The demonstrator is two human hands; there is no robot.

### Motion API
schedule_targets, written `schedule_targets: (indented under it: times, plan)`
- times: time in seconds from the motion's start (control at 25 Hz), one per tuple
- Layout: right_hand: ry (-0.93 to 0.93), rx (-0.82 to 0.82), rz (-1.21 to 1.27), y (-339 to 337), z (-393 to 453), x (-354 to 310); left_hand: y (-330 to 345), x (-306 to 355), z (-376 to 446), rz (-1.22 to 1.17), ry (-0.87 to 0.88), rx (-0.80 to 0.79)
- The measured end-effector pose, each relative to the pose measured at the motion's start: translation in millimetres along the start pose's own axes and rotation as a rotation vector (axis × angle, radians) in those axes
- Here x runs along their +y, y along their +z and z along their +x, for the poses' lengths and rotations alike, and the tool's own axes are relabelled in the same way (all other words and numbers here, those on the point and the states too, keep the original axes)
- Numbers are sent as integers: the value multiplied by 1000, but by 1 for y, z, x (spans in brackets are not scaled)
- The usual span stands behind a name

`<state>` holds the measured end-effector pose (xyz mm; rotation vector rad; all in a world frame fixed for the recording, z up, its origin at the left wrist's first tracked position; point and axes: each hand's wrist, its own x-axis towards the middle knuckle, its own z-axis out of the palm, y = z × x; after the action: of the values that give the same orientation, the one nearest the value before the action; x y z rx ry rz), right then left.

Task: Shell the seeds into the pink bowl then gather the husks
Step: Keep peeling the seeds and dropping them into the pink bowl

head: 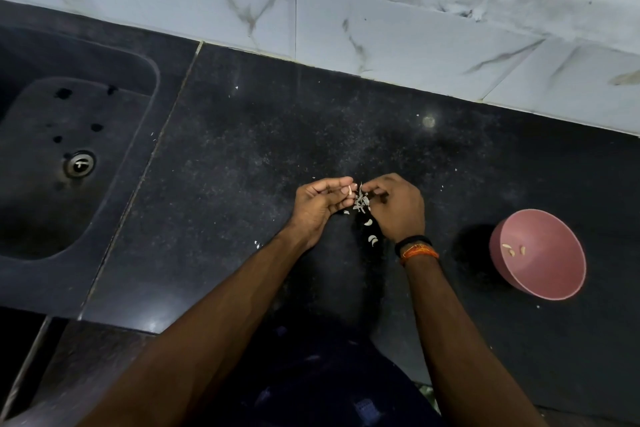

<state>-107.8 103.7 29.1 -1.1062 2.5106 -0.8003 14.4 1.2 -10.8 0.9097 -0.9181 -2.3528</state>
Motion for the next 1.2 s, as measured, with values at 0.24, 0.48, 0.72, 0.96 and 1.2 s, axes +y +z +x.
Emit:
schedule_targets:
  times: [0.24,0.48,0.72,0.96,1.2]
  plan:
    - [62,9,-60,-3,-1,-2,0,-1,-1,25,2,-10]
    - [219,-136,377,0,-1,-9,1,1,-2,73,32,-35]
    - [307,-164,568,1,0,-6,3,-1,-3,178,54,-63]
    - [456,-124,841,-10,-3,8,13,1,1,310,61,6]
    - [423,-2,737,-25,-10,29,30,1,11,835,178,132]
